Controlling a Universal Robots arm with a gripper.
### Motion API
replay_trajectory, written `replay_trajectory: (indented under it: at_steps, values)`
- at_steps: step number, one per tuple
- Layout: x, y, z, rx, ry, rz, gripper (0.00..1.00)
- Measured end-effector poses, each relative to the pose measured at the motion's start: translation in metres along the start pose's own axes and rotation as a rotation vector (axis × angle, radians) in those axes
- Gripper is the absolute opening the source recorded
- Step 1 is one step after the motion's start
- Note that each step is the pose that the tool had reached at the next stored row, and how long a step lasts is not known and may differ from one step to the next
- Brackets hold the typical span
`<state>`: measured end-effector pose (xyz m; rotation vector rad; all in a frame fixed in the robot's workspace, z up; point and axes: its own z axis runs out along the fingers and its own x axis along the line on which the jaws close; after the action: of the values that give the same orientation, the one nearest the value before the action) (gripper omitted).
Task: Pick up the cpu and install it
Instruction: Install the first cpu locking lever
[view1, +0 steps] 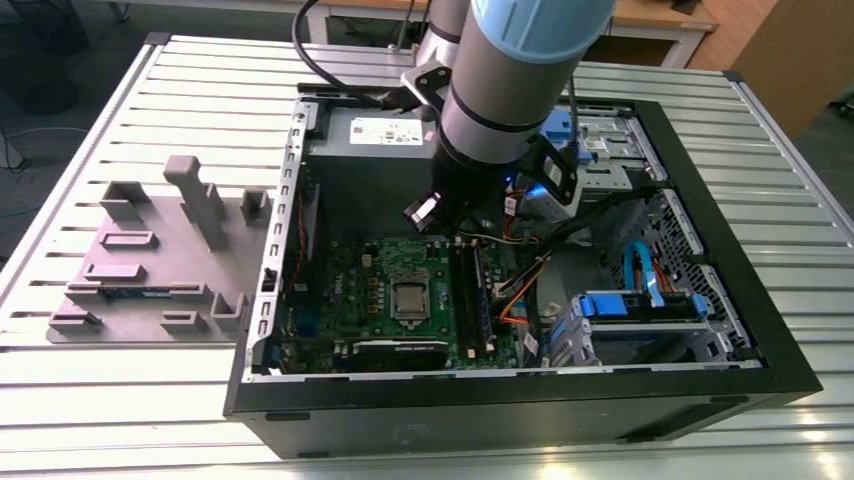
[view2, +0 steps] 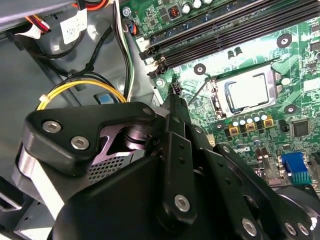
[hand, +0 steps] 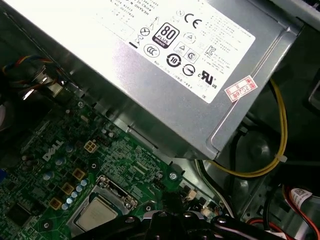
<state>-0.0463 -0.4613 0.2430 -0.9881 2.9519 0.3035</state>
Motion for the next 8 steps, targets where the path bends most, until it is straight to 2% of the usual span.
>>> replay_trajectory:
  at_steps: [5, 8]
  values:
    - [0.0014, 0.0030, 0.0039, 0.0002, 0.0004, -0.001, 0.11]
    - [0.0031, 0.0042, 0.0049, 0.0034, 0.0031, -0.002, 0.11]
